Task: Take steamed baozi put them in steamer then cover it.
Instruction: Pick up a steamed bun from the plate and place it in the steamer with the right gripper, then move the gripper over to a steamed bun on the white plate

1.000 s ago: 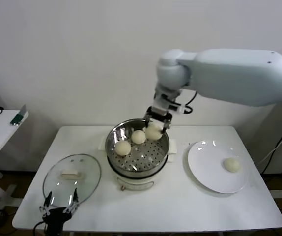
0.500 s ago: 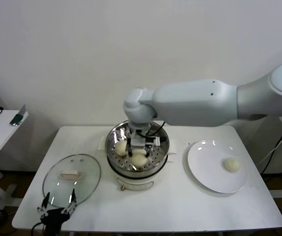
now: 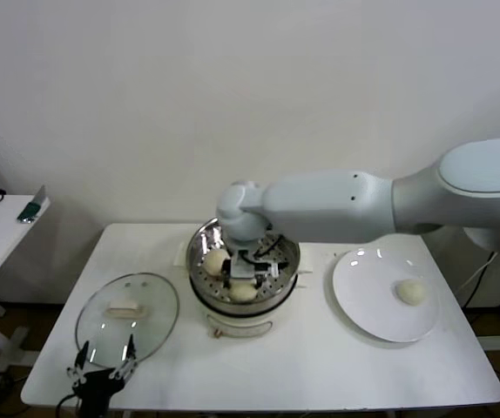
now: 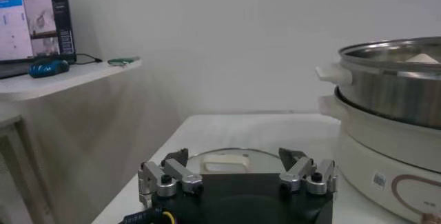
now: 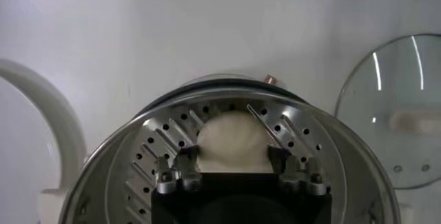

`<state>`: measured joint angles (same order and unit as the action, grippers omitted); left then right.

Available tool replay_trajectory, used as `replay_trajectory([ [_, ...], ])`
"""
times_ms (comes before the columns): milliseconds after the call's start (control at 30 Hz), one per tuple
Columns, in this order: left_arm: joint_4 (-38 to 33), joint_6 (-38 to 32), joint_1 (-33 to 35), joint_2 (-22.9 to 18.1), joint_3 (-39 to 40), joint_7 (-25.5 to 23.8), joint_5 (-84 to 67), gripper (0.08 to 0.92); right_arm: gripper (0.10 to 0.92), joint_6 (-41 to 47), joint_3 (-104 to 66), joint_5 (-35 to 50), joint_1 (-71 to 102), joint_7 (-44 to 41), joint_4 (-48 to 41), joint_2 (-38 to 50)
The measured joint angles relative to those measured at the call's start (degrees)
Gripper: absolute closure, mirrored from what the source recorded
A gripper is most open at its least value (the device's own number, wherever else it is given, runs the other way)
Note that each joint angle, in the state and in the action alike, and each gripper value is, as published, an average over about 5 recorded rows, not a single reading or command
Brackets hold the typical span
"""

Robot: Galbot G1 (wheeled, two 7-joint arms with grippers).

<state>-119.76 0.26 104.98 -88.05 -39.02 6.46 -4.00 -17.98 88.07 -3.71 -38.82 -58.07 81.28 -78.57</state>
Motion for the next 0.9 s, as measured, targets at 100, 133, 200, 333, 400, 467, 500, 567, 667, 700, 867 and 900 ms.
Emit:
replay_trajectory([
  [100, 0.0, 0.0, 0.0, 0.0, 0.0, 0.1, 0.0, 0.177, 0.212, 0.0, -0.2, 0.6, -0.4, 0.2, -0.5, 0.4],
  [133, 0.0, 0.0, 0.0, 0.0, 0.0, 0.1, 0.0, 0.177, 0.207, 0.1, -0.3, 1.2, -0.7, 0.2, -0.7, 0.6],
  [200, -0.1, 0.0, 0.0, 0.0, 0.0, 0.1, 0.1, 0.177, 0.204, 0.2, -0.4, 2.8, -1.7, 0.0, -1.0, 1.1],
  [333, -0.1, 0.0, 0.0, 0.0, 0.1, 0.1, 0.2, 0.177, 0.203, 0.6, -0.1, 7.6, -4.8, -1.4, -2.5, 3.3],
  [400, -0.2, 0.0, 0.0, 0.1, 0.1, 0.1, 0.2, 0.177, 0.202, 1.2, 0.4, 10.8, -6.7, -2.7, -3.7, 5.0],
  [467, -0.2, 0.0, -0.1, 0.1, 0.2, 0.1, 0.3, 0.177, 0.203, 2.1, 1.5, 14.2, -8.8, -4.1, -5.1, 7.2],
  [500, -0.2, 0.0, -0.2, 0.2, 0.3, 0.1, 0.3, 0.177, 0.203, 2.7, 2.1, 15.9, -9.9, -4.7, -5.8, 8.5],
  [567, -0.2, 0.0, -0.3, 0.2, 0.3, 0.1, 0.4, 0.177, 0.203, 4.0, 3.9, 19.0, -11.8, -5.8, -7.2, 11.2],
  [667, -0.3, 0.0, -0.6, 0.3, 0.4, 0.0, 0.4, 0.177, 0.203, 6.2, 7.0, 22.5, -13.8, -6.8, -9.0, 15.8],
  [700, -0.4, 0.1, -0.6, 0.3, 0.3, -0.1, 0.4, 0.177, 0.203, 7.0, 8.0, 23.3, -14.1, -7.0, -9.5, 17.3],
  [867, -0.4, 0.1, -0.9, 0.3, 0.1, -0.2, 0.4, 0.177, 0.203, 11.0, 11.4, 25.4, -13.6, -7.2, -12.0, 25.4],
  [900, -0.4, 0.1, -0.9, 0.3, 0.1, -0.2, 0.4, 0.177, 0.203, 11.8, 11.7, 25.3, -13.0, -7.1, -12.5, 27.0],
])
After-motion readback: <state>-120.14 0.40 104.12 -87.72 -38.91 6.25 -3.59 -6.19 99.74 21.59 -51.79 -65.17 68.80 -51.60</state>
